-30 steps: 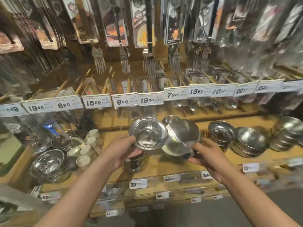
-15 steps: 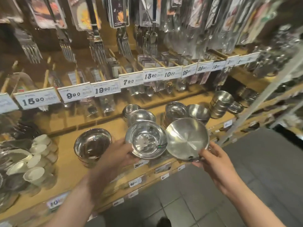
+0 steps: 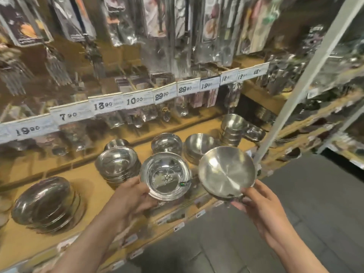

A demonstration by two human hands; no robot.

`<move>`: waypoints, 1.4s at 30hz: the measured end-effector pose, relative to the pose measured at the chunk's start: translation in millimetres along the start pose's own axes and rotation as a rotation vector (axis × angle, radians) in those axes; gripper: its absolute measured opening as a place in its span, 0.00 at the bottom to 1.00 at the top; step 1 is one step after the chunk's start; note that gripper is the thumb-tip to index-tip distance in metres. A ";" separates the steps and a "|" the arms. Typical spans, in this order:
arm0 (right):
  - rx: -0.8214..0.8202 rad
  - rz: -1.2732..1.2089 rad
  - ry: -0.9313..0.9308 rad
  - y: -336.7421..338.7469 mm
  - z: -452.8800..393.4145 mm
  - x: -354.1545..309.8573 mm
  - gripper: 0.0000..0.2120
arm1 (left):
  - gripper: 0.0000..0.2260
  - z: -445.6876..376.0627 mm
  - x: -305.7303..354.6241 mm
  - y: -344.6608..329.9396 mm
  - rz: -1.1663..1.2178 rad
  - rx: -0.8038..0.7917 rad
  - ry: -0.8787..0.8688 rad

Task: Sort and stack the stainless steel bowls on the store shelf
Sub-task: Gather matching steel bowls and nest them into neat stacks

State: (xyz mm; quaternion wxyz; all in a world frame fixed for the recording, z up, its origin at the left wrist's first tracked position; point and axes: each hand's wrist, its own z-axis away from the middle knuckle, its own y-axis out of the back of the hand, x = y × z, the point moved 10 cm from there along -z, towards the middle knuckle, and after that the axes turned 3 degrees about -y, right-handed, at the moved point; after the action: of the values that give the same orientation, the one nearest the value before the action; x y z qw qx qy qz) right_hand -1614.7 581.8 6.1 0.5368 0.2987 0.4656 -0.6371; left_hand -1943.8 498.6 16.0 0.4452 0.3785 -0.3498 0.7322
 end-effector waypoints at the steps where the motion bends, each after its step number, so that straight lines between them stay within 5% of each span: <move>1: 0.007 -0.008 -0.004 17.0 -8.9 -7.4 0.12 | 0.11 -5.3 -1.2 -16.7 -0.001 0.012 0.005; 11: -0.010 -0.042 -0.046 96.6 -81.2 -61.6 0.23 | 0.18 -44.0 -5.7 -126.2 0.023 0.082 -0.008; 16: -0.053 -0.050 -0.095 85.5 -118.4 -61.6 0.21 | 0.12 -71.1 -1.7 -133.7 0.033 0.118 0.002; 22: -0.069 -0.008 -0.105 79.1 -167.0 -81.9 0.13 | 0.19 -108.4 15.8 -123.3 -0.009 0.201 -0.061; 29: -0.096 0.008 -0.149 63.9 -211.9 -91.9 0.15 | 0.07 -134.7 26.4 -115.9 -0.056 0.288 -0.025; 42: -0.315 0.117 -0.334 26.4 -243.3 -80.8 0.15 | 0.09 -55.3 27.7 -53.4 0.095 0.814 -0.064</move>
State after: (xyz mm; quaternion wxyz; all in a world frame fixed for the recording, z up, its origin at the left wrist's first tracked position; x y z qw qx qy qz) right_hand -1598.5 837.2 -24.4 0.6824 0.1284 0.4460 -0.5647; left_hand -1917.1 575.5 23.4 0.2137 0.5296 -0.0626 0.8185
